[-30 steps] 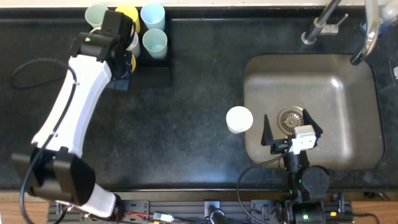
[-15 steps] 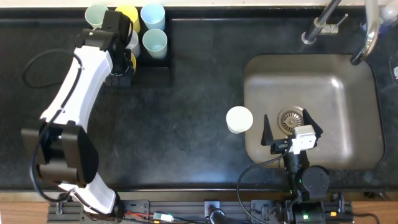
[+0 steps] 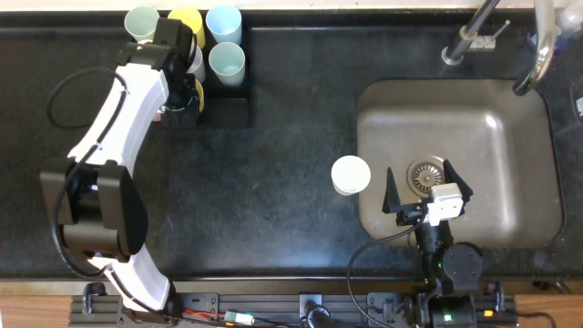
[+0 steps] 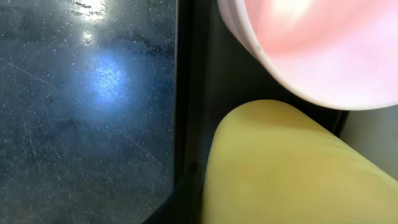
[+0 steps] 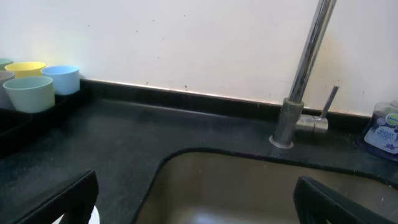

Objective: Store Cups

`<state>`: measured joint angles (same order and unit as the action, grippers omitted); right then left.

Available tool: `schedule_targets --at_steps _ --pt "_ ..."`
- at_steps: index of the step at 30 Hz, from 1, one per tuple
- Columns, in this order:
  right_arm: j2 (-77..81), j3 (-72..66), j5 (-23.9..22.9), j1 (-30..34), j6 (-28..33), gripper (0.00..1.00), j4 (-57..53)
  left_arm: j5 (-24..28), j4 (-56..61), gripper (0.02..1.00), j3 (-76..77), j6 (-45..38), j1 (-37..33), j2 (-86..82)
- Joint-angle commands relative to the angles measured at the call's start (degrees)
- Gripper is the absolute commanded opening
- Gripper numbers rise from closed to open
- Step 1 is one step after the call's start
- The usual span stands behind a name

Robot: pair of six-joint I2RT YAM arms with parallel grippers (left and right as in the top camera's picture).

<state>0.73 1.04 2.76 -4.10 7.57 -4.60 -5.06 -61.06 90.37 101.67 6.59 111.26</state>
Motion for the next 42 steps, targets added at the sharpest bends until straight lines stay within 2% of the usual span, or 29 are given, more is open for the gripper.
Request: schedule_targets --at_steps 1,8,26,31,36,38,40,42 --pt "-0.48 -0.74 0.20 0.33 0.17 0.996 0.33 -0.15 -0.13 0.132 0.07 0.87 -0.55 0.31" --pt "-0.48 -0.74 0.20 0.33 0.17 0.998 0.33 -0.66 -0.11 0.187 0.07 0.87 -0.55 0.31" --pt "-0.48 -0.74 0.20 0.33 0.17 0.998 0.33 -2.80 -0.07 0.226 0.07 1.14 -0.59 -0.09" --pt "-0.48 -0.74 0.20 0.33 0.17 0.998 0.33 -6.64 -0.11 0.369 0.07 1.07 -0.57 -3.85" --pt "-0.48 -0.74 0.20 0.33 0.17 0.998 0.33 -7.06 -0.04 0.529 0.07 1.07 -0.57 -8.31" --pt "-0.48 -0.74 0.20 0.33 0.17 0.998 0.33 -7.10 0.07 0.814 0.07 0.70 -0.57 -10.80" --pt "-0.48 -0.74 0.20 0.33 0.17 0.996 0.33 -8.28 1.44 0.987 0.00 -2.21 -0.52 -14.32" --pt "-0.48 -0.74 0.20 0.33 0.17 0.998 0.33 -10.99 4.92 1.000 -0.04 -9.46 -0.46 -18.67"
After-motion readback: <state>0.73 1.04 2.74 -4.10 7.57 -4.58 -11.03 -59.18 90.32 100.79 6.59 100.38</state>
